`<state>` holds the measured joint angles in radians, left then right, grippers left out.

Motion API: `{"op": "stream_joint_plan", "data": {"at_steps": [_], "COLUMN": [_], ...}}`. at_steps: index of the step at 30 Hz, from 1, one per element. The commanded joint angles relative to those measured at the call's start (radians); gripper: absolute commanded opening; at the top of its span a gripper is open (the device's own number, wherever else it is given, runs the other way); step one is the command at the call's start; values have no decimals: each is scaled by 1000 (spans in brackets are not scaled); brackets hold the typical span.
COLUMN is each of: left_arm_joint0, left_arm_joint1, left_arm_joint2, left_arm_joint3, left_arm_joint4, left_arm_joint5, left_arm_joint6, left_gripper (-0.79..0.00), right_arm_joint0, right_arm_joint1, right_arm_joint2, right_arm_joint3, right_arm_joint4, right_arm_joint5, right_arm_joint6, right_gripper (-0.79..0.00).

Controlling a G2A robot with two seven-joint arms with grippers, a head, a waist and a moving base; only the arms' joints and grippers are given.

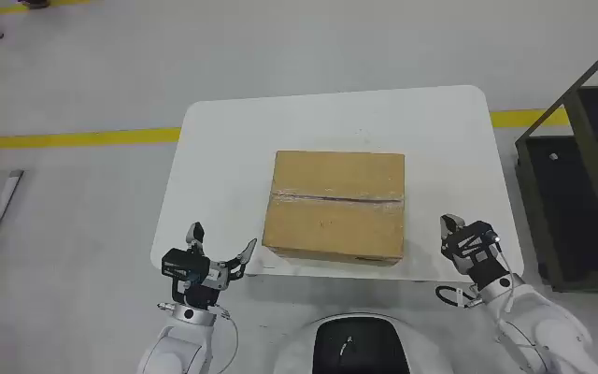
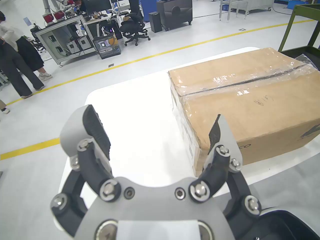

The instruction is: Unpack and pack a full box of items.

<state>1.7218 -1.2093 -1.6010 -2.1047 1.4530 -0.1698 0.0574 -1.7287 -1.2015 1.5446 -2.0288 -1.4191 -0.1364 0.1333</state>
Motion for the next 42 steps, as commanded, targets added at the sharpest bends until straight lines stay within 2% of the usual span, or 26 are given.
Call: {"op": "stream_joint_plan", "data": {"at_steps": [1,7,11,27,42], "left_arm_joint0": [0,0,0,0,0], "left_arm_joint1": [0,0,0,0,0], "left_arm_joint2": [0,0,0,0,0], "left_arm_joint3": [0,0,0,0,0], "left_arm_joint4": [0,0,0,0,0], "left_arm_joint5": [0,0,0,0,0], "left_arm_joint6": [0,0,0,0,0], "left_gripper": [0,0,0,0,0], "right_arm_joint0": [0,-1,18,295,419], "right_arm_joint1": [0,-1,-9,-52,-70], "right_arm_joint2": [0,-6,-39,-264,-322], "right_arm_joint3": [0,4,55,343,430], "right_arm_joint4": [0,15,76,174,183], "right_arm_joint5": [0,-1,36,78,44], "right_arm_joint6": [0,-14,-36,-74,-84], "right_gripper": [-785,-785,-785,-785,-785]}}
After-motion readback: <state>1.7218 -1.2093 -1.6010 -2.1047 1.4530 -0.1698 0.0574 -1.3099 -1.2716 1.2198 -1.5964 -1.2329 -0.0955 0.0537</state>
